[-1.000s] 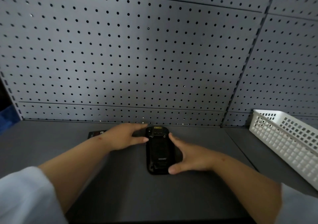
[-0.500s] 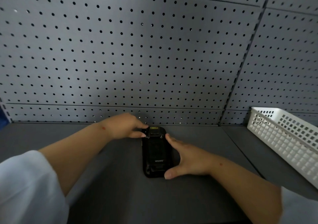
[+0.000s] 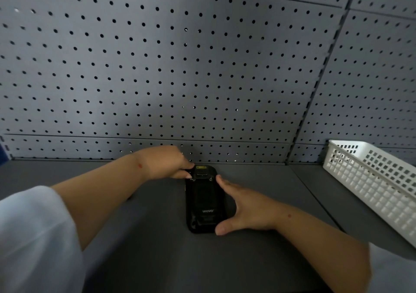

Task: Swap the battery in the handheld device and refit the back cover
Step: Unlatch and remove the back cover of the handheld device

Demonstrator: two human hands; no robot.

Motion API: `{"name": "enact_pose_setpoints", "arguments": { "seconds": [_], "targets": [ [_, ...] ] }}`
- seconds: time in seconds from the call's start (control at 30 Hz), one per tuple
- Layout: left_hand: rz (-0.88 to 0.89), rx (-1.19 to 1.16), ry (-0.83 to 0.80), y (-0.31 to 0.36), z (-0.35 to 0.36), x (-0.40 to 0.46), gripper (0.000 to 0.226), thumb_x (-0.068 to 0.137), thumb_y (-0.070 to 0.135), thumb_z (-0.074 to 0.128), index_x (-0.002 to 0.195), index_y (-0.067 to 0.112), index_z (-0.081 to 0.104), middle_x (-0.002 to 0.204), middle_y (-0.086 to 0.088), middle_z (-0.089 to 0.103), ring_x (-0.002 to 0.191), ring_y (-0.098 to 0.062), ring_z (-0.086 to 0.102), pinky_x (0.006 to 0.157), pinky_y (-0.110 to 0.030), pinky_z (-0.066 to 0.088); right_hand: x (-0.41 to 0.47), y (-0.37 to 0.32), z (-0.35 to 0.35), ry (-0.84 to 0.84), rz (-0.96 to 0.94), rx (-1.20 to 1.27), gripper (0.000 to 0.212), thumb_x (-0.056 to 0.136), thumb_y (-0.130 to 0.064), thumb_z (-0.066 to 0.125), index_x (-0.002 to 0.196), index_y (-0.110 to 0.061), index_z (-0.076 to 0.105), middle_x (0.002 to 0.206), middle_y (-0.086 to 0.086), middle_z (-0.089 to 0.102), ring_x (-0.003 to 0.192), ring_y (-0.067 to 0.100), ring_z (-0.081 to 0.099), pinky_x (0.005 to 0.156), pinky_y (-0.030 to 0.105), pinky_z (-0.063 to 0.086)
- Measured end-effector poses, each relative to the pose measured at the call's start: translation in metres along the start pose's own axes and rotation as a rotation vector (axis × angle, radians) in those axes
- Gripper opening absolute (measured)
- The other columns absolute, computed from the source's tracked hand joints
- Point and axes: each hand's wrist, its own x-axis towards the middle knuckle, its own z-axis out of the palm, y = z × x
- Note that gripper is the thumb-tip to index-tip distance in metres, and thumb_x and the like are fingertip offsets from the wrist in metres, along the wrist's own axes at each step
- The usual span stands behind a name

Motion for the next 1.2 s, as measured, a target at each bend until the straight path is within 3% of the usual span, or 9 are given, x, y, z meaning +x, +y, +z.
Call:
{"name": "enact_pose_setpoints", "arguments": {
  "seconds": [0.3, 0.77, 0.9, 1.07, 1.2],
  "targets": [
    [0.015, -0.032, -0.027, -0.0010, -0.0035, 0.0007, 0.041, 0.091, 0.036, 0.043, 0.126, 0.016, 0.051, 0.110, -0.009, 0.066, 0.095, -0.022, 0.060, 0.072, -0.027, 0.038, 0.0001, 0.0002, 0.0002, 0.012, -0.018, -0.010, 0.118, 0.067, -0.051, 0.074, 0.147, -0.022, -0.009, 0.160, -0.006, -0.001, 0.145, 0.008, 0.005, 0.117, 0.024, 0.010],
    [0.012, 0.030, 0.001, 0.0050, -0.0015, -0.0018, 0.037, 0.093, 0.032, 0.040, 0.118, 0.009, 0.055, 0.102, -0.013, 0.067, 0.090, -0.025, 0.060, 0.075, -0.033, 0.043, -0.0018, -0.0023, 0.0001, 0.007, -0.013, -0.025, 0.117, 0.068, -0.050, 0.073, 0.147, -0.024, -0.010, 0.160, -0.006, -0.001, 0.145, 0.009, 0.005, 0.117, 0.026, 0.012],
    [-0.023, 0.077, 0.002, 0.0059, -0.0014, 0.0063, 0.036, 0.094, 0.030, 0.037, 0.114, 0.009, 0.058, 0.104, -0.012, 0.067, 0.092, -0.025, 0.060, 0.073, -0.030, 0.039, -0.0011, -0.0013, 0.0012, 0.027, -0.015, -0.022, 0.118, 0.067, -0.050, 0.074, 0.147, -0.023, -0.009, 0.160, -0.006, 0.001, 0.145, 0.009, 0.006, 0.116, 0.023, 0.011],
    [0.014, -0.033, -0.040, 0.0020, -0.0053, 0.0012, 0.038, 0.093, 0.033, 0.040, 0.119, 0.010, 0.056, 0.104, -0.010, 0.067, 0.089, -0.021, 0.060, 0.063, -0.017, 0.027, -0.0014, -0.0011, 0.0013, 0.030, -0.019, -0.031, 0.119, 0.066, -0.051, 0.074, 0.147, -0.023, -0.009, 0.160, -0.006, 0.001, 0.145, 0.009, 0.006, 0.114, 0.022, 0.011],
    [-0.006, -0.054, 0.006, 0.0027, -0.0026, 0.0033, 0.037, 0.092, 0.033, 0.042, 0.114, 0.008, 0.060, 0.101, -0.011, 0.069, 0.087, -0.024, 0.061, 0.067, -0.022, 0.033, -0.0007, -0.0004, 0.0015, 0.030, -0.017, -0.044, 0.119, 0.066, -0.052, 0.074, 0.147, -0.024, -0.009, 0.160, -0.005, 0.001, 0.145, 0.009, 0.006, 0.117, 0.025, 0.012]
  ]
}}
